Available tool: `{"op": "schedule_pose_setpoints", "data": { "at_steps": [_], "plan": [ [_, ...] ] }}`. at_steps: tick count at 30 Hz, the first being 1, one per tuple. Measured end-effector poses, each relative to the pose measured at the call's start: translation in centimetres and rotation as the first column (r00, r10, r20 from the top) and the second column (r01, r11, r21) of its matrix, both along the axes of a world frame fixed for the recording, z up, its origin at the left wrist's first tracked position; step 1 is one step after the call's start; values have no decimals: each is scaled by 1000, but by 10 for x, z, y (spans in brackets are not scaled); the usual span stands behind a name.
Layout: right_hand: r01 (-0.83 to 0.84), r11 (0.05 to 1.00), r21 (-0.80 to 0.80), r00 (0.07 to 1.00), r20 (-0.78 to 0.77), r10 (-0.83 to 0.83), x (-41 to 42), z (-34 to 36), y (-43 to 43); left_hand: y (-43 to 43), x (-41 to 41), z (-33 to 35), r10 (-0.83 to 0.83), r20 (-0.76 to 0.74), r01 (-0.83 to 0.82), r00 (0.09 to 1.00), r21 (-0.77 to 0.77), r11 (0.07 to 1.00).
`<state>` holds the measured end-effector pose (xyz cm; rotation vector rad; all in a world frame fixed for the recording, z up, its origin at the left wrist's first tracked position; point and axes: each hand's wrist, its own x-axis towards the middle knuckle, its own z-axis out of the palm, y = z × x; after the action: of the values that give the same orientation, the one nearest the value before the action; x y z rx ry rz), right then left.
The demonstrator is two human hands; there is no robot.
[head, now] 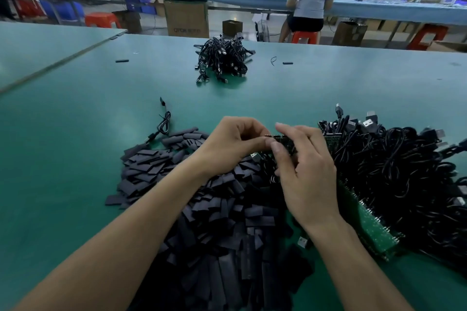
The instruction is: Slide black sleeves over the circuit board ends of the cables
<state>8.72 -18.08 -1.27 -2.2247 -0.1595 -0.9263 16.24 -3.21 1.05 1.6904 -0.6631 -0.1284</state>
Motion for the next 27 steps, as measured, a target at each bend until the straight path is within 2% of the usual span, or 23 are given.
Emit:
{"op": "schedule_pose_setpoints", "data": {
  "at_steps": [7, 11, 15, 21, 23, 27],
  "plan": [
    [-143, 984, 106, 982, -106, 154, 7, -1, -8, 2, -1, -17, 16, -93, -22, 996, -54, 998],
    [-199, 938, 283, 952, -173, 254, 12, -8, -12, 0, -1, -21, 26, -137, -39, 990, -94, 995],
    [-229, 869, 439, 933, -155, 324, 15, -11, -13, -1, 0, -17, -5, -114, -2, 993, -69, 998],
    [-233, 825, 515, 920, -157, 358, 15, -9, -12, -2, 4, -14, -37, -124, 32, 992, -43, 999],
    [-246, 791, 560, 909, -150, 389, 13, -9, -12, -3, 5, -13, -76, -191, 61, 979, -84, 995],
    [-239, 752, 614, 911, -125, 392, 11, -6, -13, -8, 1, -7, -174, -321, 83, 931, -277, 957]
  ]
}}
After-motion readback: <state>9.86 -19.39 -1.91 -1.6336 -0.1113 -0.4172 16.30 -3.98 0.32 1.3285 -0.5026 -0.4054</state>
